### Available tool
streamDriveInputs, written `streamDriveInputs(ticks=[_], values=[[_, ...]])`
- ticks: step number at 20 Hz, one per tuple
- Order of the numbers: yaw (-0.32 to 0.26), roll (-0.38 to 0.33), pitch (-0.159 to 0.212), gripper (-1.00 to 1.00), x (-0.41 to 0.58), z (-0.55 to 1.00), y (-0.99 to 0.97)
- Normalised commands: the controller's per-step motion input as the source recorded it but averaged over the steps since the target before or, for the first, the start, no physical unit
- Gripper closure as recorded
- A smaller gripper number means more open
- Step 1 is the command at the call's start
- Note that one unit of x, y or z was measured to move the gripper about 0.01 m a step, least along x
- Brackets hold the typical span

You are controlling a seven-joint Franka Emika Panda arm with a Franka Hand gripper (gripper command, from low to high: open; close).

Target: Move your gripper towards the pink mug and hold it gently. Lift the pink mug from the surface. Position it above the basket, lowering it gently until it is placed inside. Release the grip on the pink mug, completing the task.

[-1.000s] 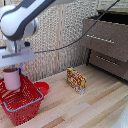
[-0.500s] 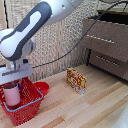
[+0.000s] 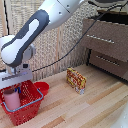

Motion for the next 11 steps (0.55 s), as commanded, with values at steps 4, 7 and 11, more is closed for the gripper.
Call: streamDriveInputs(ticks=[4,7,11], values=[[0.035,0.0,0.083,-1.0,0.185,0.73,0.03],[-0.034,0.0,0.021,-1.0,0.164,1.0,0.01],[-0.033,-0.025,-0.003,-1.0,0.157,0.99,0.0]])
